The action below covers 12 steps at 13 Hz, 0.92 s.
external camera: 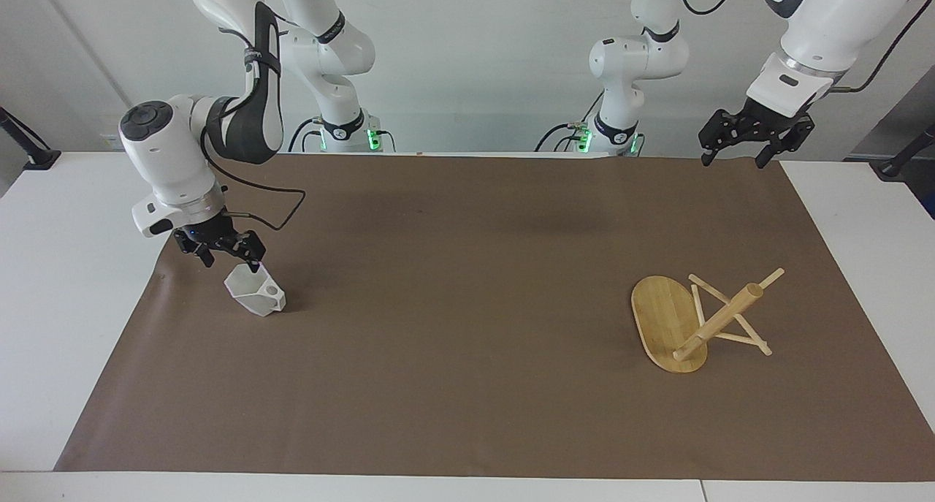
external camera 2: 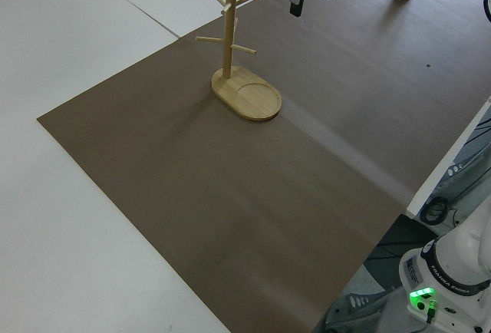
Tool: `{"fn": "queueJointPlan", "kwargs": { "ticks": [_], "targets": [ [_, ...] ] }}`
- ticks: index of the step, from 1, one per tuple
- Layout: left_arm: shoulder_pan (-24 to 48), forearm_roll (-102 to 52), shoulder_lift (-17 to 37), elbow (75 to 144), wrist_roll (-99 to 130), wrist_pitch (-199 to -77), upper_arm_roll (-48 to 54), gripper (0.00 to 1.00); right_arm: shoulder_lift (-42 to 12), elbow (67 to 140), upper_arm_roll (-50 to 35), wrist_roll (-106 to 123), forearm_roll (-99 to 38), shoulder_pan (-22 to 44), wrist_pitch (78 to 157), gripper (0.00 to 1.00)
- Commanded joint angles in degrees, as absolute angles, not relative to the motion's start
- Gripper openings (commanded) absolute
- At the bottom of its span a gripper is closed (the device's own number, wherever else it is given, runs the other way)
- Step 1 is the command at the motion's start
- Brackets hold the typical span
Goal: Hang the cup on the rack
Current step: 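Move the right gripper to the white hexagonal cup's handle, then close the right gripper on the white cup's handle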
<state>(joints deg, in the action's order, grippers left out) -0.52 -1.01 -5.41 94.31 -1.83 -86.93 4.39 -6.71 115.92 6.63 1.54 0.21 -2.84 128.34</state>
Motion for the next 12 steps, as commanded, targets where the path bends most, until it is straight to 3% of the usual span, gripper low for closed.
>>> {"fn": "queueJointPlan", "kwargs": {
  "ticks": [1, 12],
  "targets": [
    [-1.05, -0.44, -6.86, 95.80, -1.32, -87.01, 4.66, 1.00, -6.85, 118.03, 6.68, 0.44, -0.26, -3.34, 131.65, 1.00],
    [-1.05, -0.44, -6.86, 95.80, -1.32, -87.01, 4.66, 1.00, -7.47, 118.91, 8.35, -3.95, -0.62, -3.34, 133.93, 1.00]
  ]
}}
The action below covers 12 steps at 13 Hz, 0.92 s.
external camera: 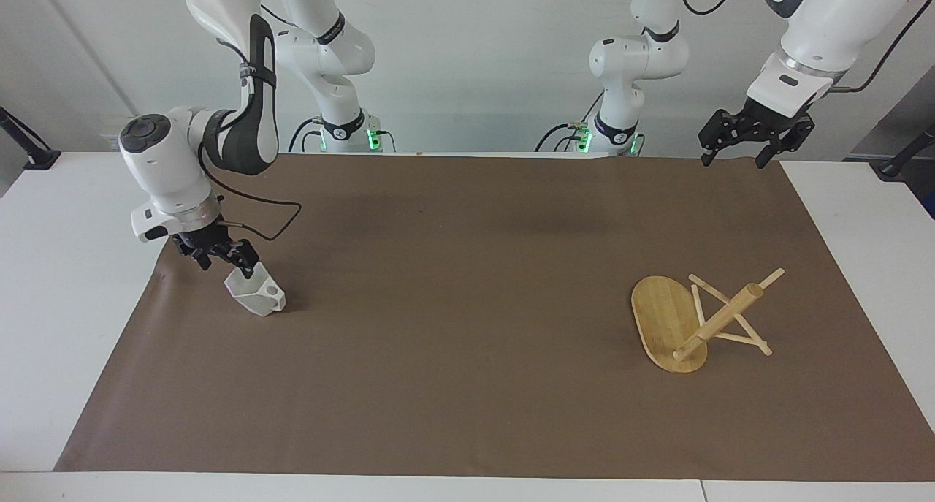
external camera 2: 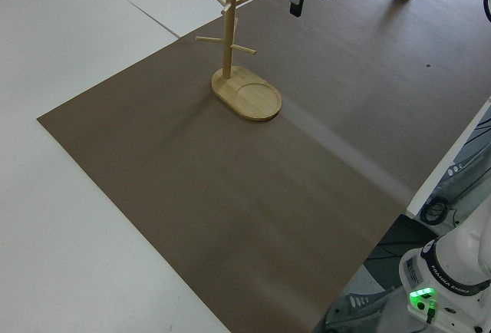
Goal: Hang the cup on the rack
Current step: 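Close the right gripper on the white cup's handle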
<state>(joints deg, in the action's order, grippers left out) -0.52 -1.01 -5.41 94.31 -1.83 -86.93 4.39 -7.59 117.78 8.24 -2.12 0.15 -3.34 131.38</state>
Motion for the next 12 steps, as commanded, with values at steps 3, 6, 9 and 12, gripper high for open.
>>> {"fn": "queueJointPlan", "kwargs": {
  "ticks": [3, 6, 9, 12],
  "targets": [
    [-1.05, -0.44, -6.86, 95.80, -1.32, -87.01, 4.66, 1.00, -7.47, 119.27, 8.35, -4.57, -0.70, -3.34, 135.00, 1.00],
    [-1.05, -0.44, -6.77, 95.80, -1.41, -87.01, 4.66, 1.00, -9.22, 119.44, 8.35, -4.66, -0.70, -3.34, 136.22, 1.00],
    [-1.05, -0.44, -6.85, 95.80, -1.32, -87.01, 4.66, 1.00, -9.14, 119.79, 8.26, -4.57, -0.70, -3.34, 136.32, 1.00],
    [-1.05, -0.44, -6.86, 95.80, -1.32, -87.01, 4.66, 1.00, -9.14, 119.79, 8.26, -4.31, -0.70, -3.34, 135.88, 0.94]
  ]
}}
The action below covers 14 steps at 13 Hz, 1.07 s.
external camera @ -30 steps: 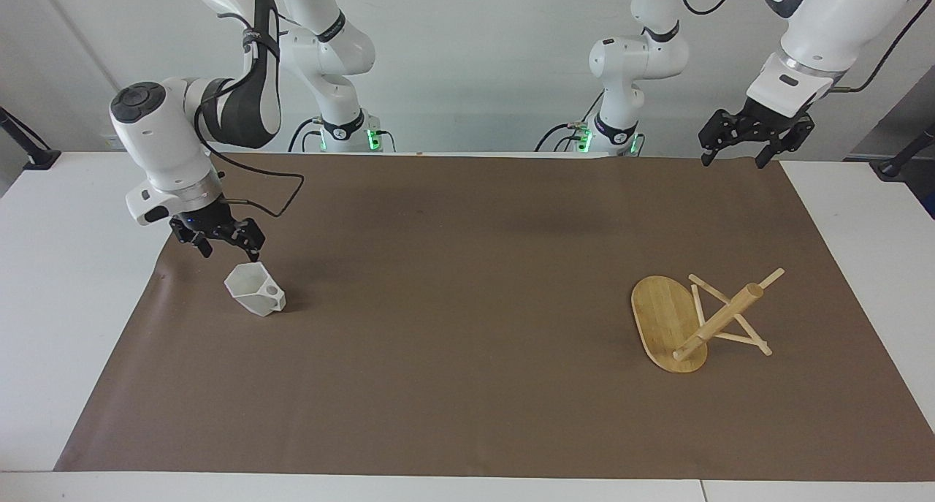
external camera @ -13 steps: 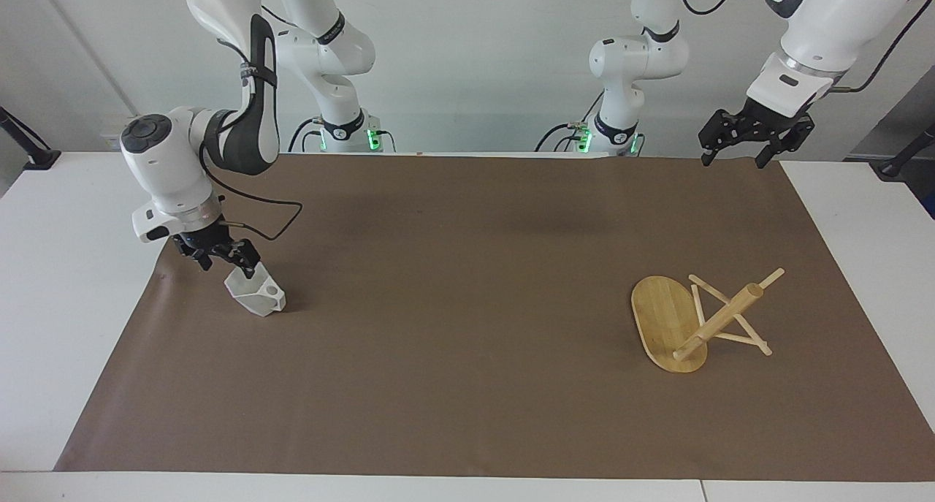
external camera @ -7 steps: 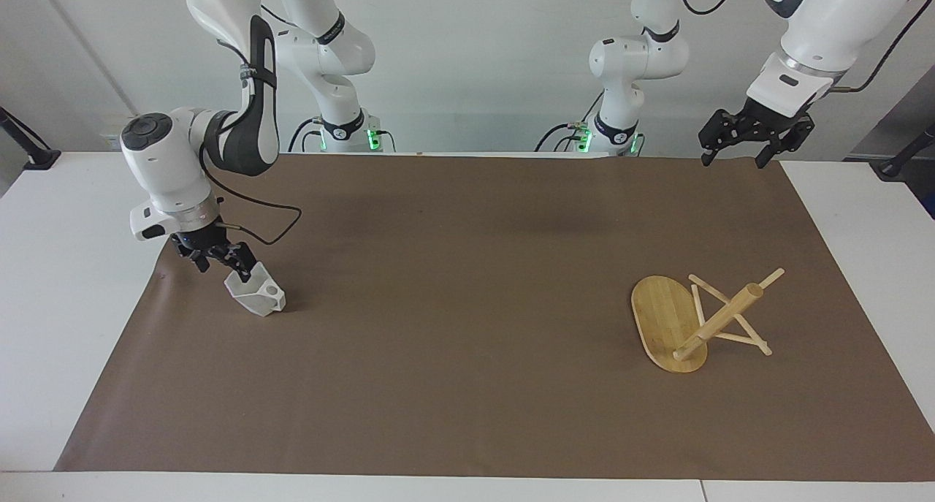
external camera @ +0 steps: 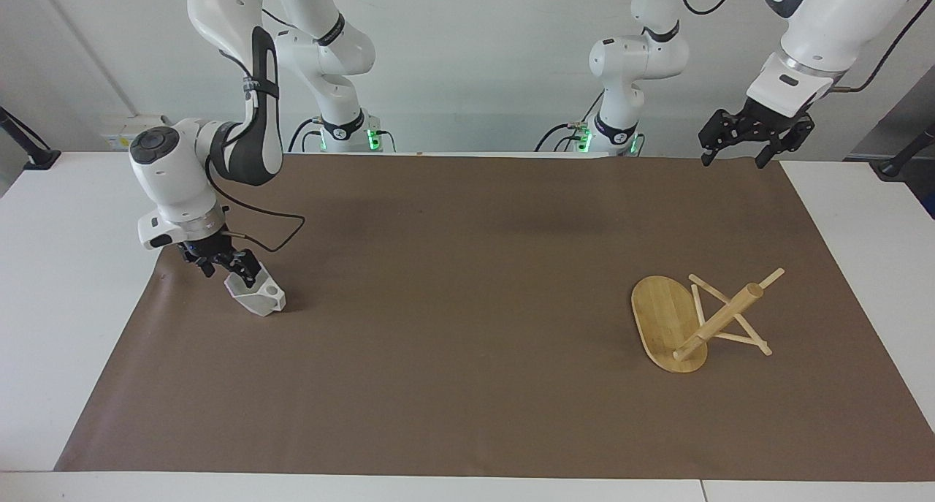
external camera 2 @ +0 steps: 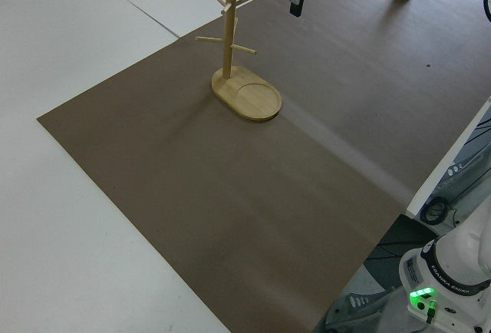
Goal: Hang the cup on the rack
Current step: 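Close the right gripper on the white cup's handle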
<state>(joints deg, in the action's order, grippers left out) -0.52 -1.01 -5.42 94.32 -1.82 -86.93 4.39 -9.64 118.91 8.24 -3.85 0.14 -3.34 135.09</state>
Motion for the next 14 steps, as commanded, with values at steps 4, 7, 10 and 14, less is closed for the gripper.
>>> {"fn": "queueJointPlan", "kwargs": {
  "ticks": [4, 7, 10, 14],
  "targets": [
    [-1.05, -0.44, -6.86, 95.80, -1.41, -87.01, 4.66, 1.00, -9.14, 119.71, 8.26, -3.95, -0.62, -3.25, 135.53, 0.67],
    [-1.05, -0.44, -6.86, 95.80, -1.32, -87.01, 4.66, 1.00, -9.14, 119.36, 8.17, -4.13, -0.62, -3.25, 135.00, 0.46],
    [-1.05, -0.44, -6.86, 95.80, -1.32, -87.01, 4.66, 1.00, -8.96, 118.04, 8.09, -4.48, -0.79, -3.25, 131.93, 0.24],
    [-1.05, -0.44, -6.86, 95.80, -1.32, -87.01, 4.66, 1.00, -8.96, 117.95, 8.00, -4.57, -0.88, -3.25, 131.49, 0.07]
  ]
}}
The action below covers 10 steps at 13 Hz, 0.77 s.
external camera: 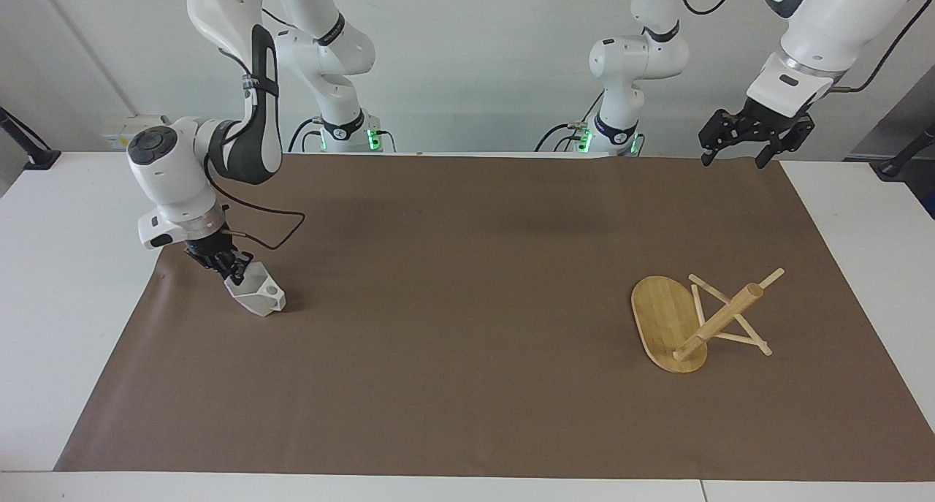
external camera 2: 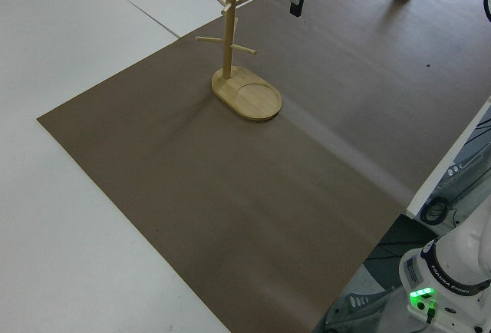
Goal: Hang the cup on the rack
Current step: 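Close the right gripper on the white cup's handle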
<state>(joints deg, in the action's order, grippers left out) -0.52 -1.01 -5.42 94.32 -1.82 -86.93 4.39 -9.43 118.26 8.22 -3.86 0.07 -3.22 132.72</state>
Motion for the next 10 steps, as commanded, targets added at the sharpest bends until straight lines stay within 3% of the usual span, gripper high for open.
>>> {"fn": "queueJointPlan", "kwargs": {
  "ticks": [1, 6, 10],
  "targets": [
    [-1.05, -0.44, -6.86, 95.80, -1.32, -87.01, 4.66, 1.00, -8.88, 117.86, 8.00, -4.48, -0.88, -3.25, 131.48, 0.04],
    [-1.05, -0.44, -6.86, 95.80, -1.32, -87.01, 4.66, 1.00, -8.88, 116.29, 7.82, -4.40, -0.79, -3.25, 128.77, 0.00],
    [-1.05, -0.44, -6.86, 95.80, -1.32, -87.01, 4.66, 1.00, -8.35, 107.51, 5.90, -4.22, -0.79, -3.08, 116.31, 0.00]
  ]
}}
